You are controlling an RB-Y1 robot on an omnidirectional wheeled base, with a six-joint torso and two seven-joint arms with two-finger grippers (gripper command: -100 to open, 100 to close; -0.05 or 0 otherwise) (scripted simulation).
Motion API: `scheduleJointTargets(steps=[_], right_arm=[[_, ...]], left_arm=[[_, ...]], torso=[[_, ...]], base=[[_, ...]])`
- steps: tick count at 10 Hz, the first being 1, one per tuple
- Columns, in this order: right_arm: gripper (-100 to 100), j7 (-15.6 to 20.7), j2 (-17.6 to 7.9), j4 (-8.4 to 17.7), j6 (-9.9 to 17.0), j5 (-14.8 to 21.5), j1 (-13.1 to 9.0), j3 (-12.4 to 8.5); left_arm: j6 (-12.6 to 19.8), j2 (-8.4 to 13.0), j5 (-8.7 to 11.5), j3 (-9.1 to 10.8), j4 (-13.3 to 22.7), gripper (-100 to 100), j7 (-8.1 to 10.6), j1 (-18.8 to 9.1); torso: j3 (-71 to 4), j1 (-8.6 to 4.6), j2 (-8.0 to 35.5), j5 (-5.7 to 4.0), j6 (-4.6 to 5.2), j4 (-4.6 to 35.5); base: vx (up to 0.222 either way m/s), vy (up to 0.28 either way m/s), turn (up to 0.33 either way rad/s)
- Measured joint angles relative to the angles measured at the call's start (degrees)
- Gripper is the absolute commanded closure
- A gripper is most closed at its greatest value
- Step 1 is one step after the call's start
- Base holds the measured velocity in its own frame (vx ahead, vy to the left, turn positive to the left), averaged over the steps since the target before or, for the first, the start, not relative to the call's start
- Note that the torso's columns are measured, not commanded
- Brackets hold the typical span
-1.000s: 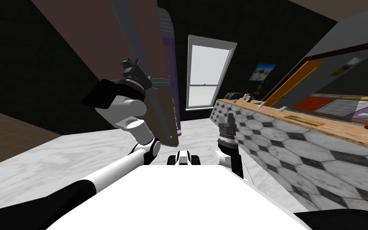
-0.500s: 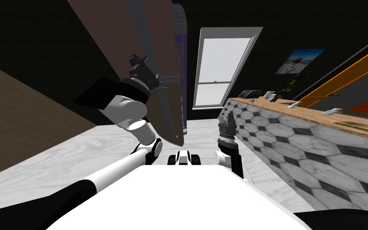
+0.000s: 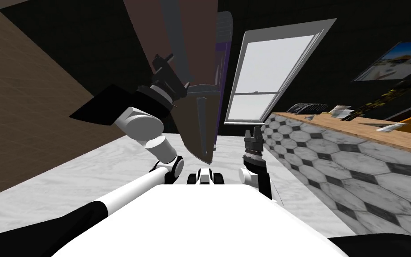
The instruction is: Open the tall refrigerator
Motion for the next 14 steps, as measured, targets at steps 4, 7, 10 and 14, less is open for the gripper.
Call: scheduleJointTargets(steps=[4,7,10,14], right_arm=[[0,0.0,0.0,0.0,0.0,0.0,0.0,0.0],[0,0.0,0.0,0.0,0.0,0.0,0.0,0.0],[0,0.0,0.0,0.0,0.0,0.0,0.0,0.0],[0,0.0,0.0,0.0,0.0,0.0,0.0,0.0]], left_arm=[[2.8,-1.5,6.3,-1.46,-2.3,100,1.32,-1.5],[3.0,-3.0,10.7,-3.44,-3.5,100,1.42,-0.8],[3.8,-2.9,13.2,-3.9,-4.2,100,1.98,-0.1],[4.9,-2.3,17.4,-3.12,-5.2,100,3.89,-0.9]], torso=[[0.0,-0.55,0.0,-0.26,0.22,0.0],[0.2,-0.67,0.3,-0.28,0.34,0.1],[0.3,-0.4,0.3,-0.25,0.38,0.0],[-0.1,-0.68,-0.1,-0.28,0.29,-0.1]], base=[[0.0,0.132,0.236],[0.001,0.104,0.169],[0.001,0.218,-0.087],[0.024,0.273,-0.072]])
